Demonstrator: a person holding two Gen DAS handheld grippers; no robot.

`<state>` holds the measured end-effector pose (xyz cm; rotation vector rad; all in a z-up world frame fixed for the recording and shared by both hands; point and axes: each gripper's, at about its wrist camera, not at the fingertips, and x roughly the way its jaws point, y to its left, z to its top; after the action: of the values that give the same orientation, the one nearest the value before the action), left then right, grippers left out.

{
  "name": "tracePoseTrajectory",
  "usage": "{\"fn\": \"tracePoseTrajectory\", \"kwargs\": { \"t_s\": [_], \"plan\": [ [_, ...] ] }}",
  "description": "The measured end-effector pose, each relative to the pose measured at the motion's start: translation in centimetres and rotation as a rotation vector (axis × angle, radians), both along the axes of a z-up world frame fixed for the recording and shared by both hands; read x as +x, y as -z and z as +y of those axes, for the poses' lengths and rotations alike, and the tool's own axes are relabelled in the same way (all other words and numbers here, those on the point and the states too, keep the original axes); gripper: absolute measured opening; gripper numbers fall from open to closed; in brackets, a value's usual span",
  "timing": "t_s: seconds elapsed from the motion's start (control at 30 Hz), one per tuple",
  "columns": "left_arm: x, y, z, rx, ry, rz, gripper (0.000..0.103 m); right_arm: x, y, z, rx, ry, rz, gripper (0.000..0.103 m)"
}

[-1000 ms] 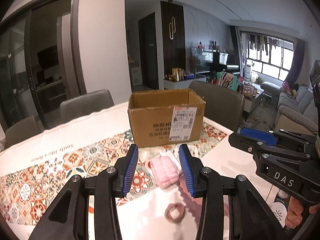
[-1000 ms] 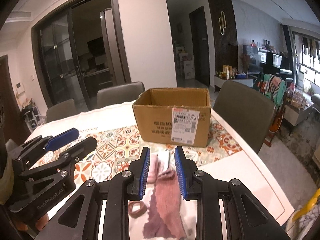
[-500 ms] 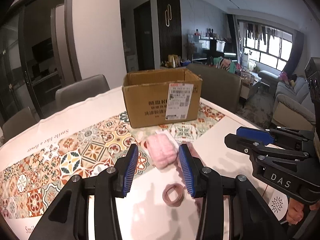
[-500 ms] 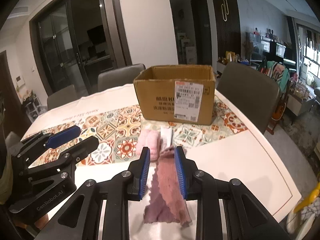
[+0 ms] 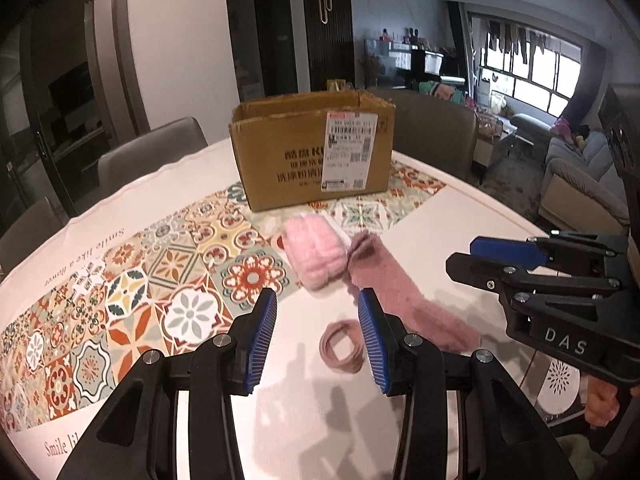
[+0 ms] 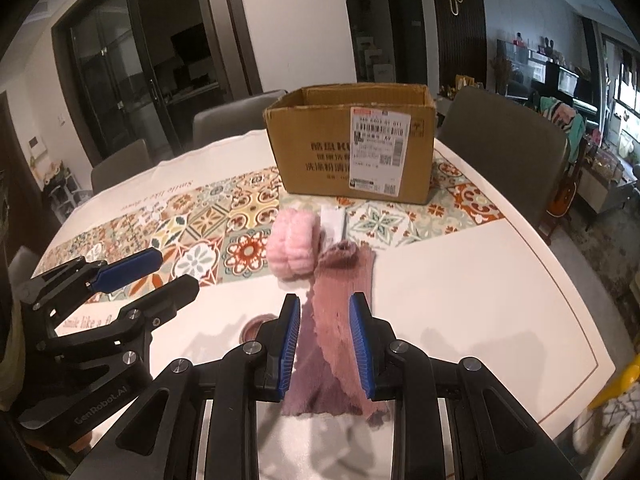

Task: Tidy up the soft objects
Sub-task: 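Reach the left tool to the brown hair ties while the right tool reaches the mauve towel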

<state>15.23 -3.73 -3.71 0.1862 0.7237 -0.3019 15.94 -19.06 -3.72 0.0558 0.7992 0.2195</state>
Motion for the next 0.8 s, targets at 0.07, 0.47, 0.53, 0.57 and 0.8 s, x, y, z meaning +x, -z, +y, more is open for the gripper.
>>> {"fn": "tracePoseTrajectory", "kwargs": {
  "t_s": [0.07,0.47,0.53,0.57,0.8],
  "plan": [
    [-0.1,0.5,0.1,0.006,0.002,0.010,0.042,-0.1,0.4,0.1,-0.005,-0.005,0.011,0.033],
    [0.3,4.1,-0.1,0.019,0.041,0.114,0.042,0.6,3.5,0.5,-0.014,-0.007,0.092,0.036],
    [0.4,4.7,-0.1,0.016,0.044,0.134,0.042,0.8,4.1,0.5,-0.012,-0.007,0.111,0.037],
    [0.5,4.9,-0.1,0.012,0.046,0.146,0.042,1.0,4.3,0.5,-0.013,-0.008,0.119,0.037],
    [1.2,7.0,0.0,0.007,0.051,0.212,0.044,1.5,6.1,0.6,-0.023,-0.014,0.169,0.036]
  ]
}}
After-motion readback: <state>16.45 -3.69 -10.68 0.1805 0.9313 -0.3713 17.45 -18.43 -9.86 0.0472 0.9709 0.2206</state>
